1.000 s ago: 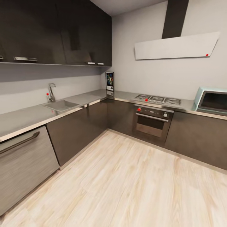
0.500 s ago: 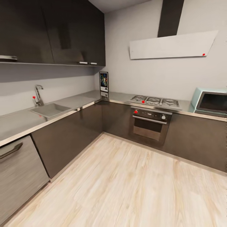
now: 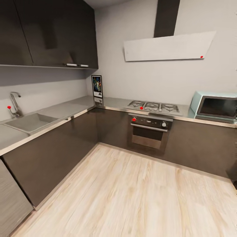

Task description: Pick up the poster from the kitchen countertop and hang it on one of the wall nails in the kitchen.

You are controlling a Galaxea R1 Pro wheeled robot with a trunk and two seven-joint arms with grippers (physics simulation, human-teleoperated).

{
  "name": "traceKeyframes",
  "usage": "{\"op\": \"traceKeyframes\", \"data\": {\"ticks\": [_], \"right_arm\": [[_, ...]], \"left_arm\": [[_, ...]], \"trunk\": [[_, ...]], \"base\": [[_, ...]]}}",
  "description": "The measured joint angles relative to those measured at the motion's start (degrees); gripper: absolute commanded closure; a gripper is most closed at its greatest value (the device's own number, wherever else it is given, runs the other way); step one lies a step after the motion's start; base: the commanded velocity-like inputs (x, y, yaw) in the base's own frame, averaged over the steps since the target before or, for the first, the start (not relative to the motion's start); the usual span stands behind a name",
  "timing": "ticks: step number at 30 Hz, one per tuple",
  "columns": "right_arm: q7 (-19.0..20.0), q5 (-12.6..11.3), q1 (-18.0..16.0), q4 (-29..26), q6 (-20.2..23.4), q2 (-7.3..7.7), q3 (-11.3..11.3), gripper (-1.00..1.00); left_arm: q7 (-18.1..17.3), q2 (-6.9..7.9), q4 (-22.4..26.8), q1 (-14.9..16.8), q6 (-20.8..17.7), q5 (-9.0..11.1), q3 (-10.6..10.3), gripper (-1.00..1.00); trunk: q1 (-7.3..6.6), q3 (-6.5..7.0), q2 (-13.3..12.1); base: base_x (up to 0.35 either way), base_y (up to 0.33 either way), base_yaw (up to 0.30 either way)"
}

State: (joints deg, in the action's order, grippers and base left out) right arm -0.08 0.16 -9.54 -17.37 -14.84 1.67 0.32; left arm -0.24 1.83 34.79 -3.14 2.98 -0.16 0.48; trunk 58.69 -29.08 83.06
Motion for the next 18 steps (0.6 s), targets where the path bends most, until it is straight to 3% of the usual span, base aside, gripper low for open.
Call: {"op": "traceKeyframes", "data": {"ticks": [18], "right_arm": [[0.0, 0.0, 0.0, 0.0, 0.1, 0.0, 0.0, -1.0]], "left_arm": [[0.0, 0.02, 0.0, 0.0, 0.0, 0.0, 0.0, -1.0]], "trunk": [[0.0, 0.0, 0.0]], "base": [[0.335, 0.075, -0.152]]}}
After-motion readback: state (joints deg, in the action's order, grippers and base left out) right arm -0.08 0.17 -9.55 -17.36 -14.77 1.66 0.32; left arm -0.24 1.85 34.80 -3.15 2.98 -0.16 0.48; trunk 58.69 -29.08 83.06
